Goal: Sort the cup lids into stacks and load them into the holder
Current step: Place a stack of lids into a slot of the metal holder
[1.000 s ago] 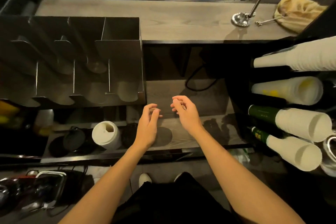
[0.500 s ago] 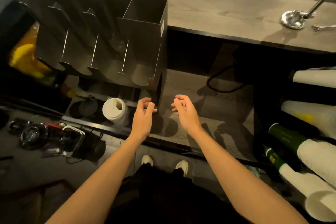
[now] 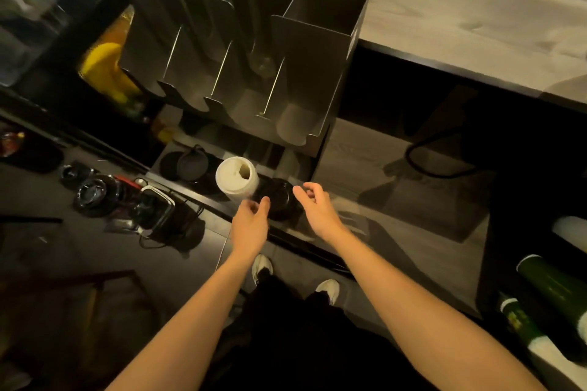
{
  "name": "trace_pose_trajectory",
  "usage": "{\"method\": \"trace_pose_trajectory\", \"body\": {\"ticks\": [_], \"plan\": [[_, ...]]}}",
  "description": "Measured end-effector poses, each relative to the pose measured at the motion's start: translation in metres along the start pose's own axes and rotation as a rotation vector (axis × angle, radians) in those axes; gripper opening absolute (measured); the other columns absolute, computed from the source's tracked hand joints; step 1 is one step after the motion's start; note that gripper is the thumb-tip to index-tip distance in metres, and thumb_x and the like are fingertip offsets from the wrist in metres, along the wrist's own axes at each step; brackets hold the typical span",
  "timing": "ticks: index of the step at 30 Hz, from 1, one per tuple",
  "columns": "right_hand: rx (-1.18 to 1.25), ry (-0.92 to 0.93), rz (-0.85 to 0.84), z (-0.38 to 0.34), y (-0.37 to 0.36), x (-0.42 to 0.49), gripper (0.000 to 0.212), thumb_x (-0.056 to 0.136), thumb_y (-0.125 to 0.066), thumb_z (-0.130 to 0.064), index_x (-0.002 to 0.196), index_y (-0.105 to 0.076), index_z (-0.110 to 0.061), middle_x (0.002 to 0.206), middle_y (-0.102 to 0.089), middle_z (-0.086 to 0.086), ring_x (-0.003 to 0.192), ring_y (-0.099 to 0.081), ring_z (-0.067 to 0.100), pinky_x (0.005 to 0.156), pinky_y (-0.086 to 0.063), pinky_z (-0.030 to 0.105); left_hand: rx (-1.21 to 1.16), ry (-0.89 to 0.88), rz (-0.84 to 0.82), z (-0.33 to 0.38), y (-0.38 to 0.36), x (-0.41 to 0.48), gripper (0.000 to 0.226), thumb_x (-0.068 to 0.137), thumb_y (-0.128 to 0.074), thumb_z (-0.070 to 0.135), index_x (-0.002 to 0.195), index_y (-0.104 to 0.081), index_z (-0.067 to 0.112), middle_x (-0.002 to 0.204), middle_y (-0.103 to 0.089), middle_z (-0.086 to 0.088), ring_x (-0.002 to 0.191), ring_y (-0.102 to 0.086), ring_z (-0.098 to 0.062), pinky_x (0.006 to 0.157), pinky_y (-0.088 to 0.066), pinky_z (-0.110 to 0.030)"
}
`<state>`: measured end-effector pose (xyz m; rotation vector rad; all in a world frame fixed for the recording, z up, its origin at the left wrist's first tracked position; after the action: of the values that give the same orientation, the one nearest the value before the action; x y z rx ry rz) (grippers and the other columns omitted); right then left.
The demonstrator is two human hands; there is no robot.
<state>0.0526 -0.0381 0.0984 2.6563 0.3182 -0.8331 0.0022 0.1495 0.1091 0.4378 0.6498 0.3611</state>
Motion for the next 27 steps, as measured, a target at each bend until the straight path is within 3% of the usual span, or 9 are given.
{"method": "trace_pose_trajectory", "body": {"ticks": [6,10,12,16,18,21,22,25,27], "plan": [[-0.053,-0.159,-0.099,0.016,-0.02,0.012,0.082,0.092,-0.045,-0.073,0.157,-0.029,-0.026,0.161,-0.032,0.005,0.144,-0.036,0.028,0.114,-0.034,0.045,0.067,0.188,-0.171,-0.037,-0.019,0.018,0.054,0.092,-0.047,0.073,0.1,-0.049,0.02,0.102,-0.066,-0.004,0.095,-0.069,-0.027,0.095,-0.054,-0.054],[-0.072,-0.248,-0.15,0.023,-0.037,0.019,0.096,0.091,-0.044,-0.076,0.161,-0.016,-0.016,0.167,-0.019,0.004,0.152,-0.022,0.026,0.12,-0.023,0.044,-0.124,0.292,-0.255,-0.048,-0.036,0.03,0.092,0.077,-0.055,0.078,0.143,-0.036,0.016,0.146,-0.052,-0.008,0.129,-0.056,-0.032,0.109,-0.046,-0.053],[-0.052,-0.271,-0.155,0.026,-0.044,0.023,0.098,0.091,-0.046,-0.075,0.161,-0.015,-0.014,0.167,-0.018,0.006,0.152,-0.022,0.027,0.12,-0.024,0.044,-0.21,0.312,-0.283,-0.048,-0.041,0.034,0.102,0.075,-0.057,0.074,0.156,-0.028,0.019,0.155,-0.044,-0.008,0.138,-0.048,-0.034,0.115,-0.041,-0.054],[0.042,-0.254,-0.129,0.023,-0.049,0.03,0.09,0.091,-0.057,-0.066,0.16,-0.022,-0.02,0.162,-0.032,0.003,0.147,-0.034,0.025,0.113,-0.034,0.038,-0.316,0.325,-0.352,-0.041,-0.047,0.036,0.075,0.09,-0.054,0.057,0.153,-0.037,0.02,0.147,-0.054,-0.005,0.135,-0.051,-0.03,0.114,-0.04,-0.052],[0.053,-0.231,-0.126,0.019,-0.047,0.033,0.076,0.091,-0.064,-0.057,0.154,-0.034,-0.026,0.151,-0.047,-0.002,0.131,-0.049,0.019,0.098,-0.041,0.029,-0.367,0.328,-0.378,-0.04,-0.049,0.038,0.051,0.101,-0.05,0.043,0.146,-0.045,0.02,0.134,-0.063,-0.002,0.127,-0.056,-0.027,0.107,-0.045,-0.046],[0.086,-0.246,-0.138,0.02,-0.041,0.036,0.071,0.087,-0.074,-0.048,0.146,-0.042,-0.025,0.135,-0.057,-0.002,0.106,-0.055,0.01,0.077,-0.043,0.021,-0.404,0.327,-0.391,-0.041,-0.049,0.04,0.044,0.102,-0.049,0.037,0.142,-0.048,0.018,0.125,-0.066,-0.003,0.121,-0.059,-0.026,0.098,-0.046,-0.041],[0.104,-0.27,-0.142,0.024,-0.04,0.037,0.074,0.085,-0.077,-0.045,0.146,-0.043,-0.024,0.134,-0.056,-0.002,0.107,-0.054,0.011,0.077,-0.042,0.022,-0.396,0.324,-0.394,-0.043,-0.049,0.04,0.045,0.102,-0.05,0.038,0.141,-0.048,0.017,0.125,-0.066,-0.004,0.121,-0.06,-0.026,0.096,-0.047,-0.04],[0.215,-0.361,-0.152,0.037,-0.038,0.036,0.092,0.077,-0.086,-0.038,0.152,-0.036,-0.019,0.142,-0.051,0.002,0.13,-0.046,0.021,0.098,-0.038,0.03,-0.378,0.325,-0.397,-0.047,-0.049,0.036,0.047,0.1,-0.052,0.039,0.139,-0.047,0.013,0.128,-0.064,-0.006,0.121,-0.06,-0.024,0.093,-0.048,-0.038],[0.243,-0.391,-0.179,0.046,-0.041,0.035,0.09,0.073,-0.088,-0.038,0.149,-0.044,-0.019,0.143,-0.054,0.0,0.136,-0.044,0.023,0.101,-0.037,0.033,-0.382,0.323,-0.392,-0.046,-0.049,0.033,0.047,0.099,-0.053,0.036,0.139,-0.045,0.013,0.13,-0.061,-0.008,0.121,-0.058,-0.024,0.095,-0.048,-0.039]]}}
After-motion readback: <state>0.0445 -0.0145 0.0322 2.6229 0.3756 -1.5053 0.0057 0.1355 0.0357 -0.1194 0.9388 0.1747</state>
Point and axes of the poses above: each hand's wrist, its own x-axis towards the middle knuckle, its own y-axis out of the back of the hand, z = x × y, the point moved 10 cm from there along x, towards the middle knuckle
